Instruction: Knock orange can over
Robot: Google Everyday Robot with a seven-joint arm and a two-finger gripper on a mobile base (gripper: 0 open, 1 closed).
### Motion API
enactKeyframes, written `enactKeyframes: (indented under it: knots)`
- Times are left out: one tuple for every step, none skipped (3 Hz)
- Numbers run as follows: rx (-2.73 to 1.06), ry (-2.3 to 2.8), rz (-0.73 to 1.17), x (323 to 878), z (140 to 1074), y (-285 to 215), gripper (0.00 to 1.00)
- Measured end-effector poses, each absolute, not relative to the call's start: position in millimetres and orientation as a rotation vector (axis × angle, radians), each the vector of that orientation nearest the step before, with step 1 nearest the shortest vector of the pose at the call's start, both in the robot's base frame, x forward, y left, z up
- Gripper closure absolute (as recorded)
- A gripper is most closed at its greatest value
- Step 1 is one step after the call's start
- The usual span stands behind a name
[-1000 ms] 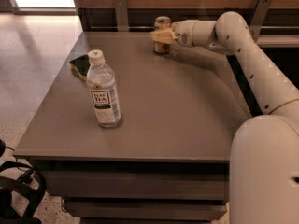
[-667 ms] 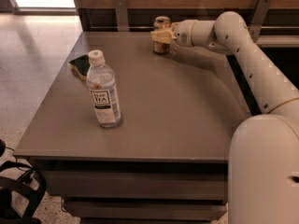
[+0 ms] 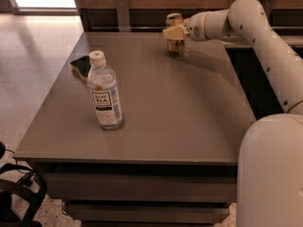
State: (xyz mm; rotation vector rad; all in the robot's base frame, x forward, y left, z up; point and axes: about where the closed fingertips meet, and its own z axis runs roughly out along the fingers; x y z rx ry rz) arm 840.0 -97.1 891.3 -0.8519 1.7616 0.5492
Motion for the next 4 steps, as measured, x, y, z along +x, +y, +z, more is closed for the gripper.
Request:
enactKeyframes:
  knots:
    - [-0.846,1.806,0.469,827,902,-120,1.00]
    - [-0.894,1.869,0.365,813,911,-131,1.00]
    - [-0.953,1.923,0.288,808,915,-133,1.00]
    - [-1.020,1.975,0.258,804,912,-130,1.00]
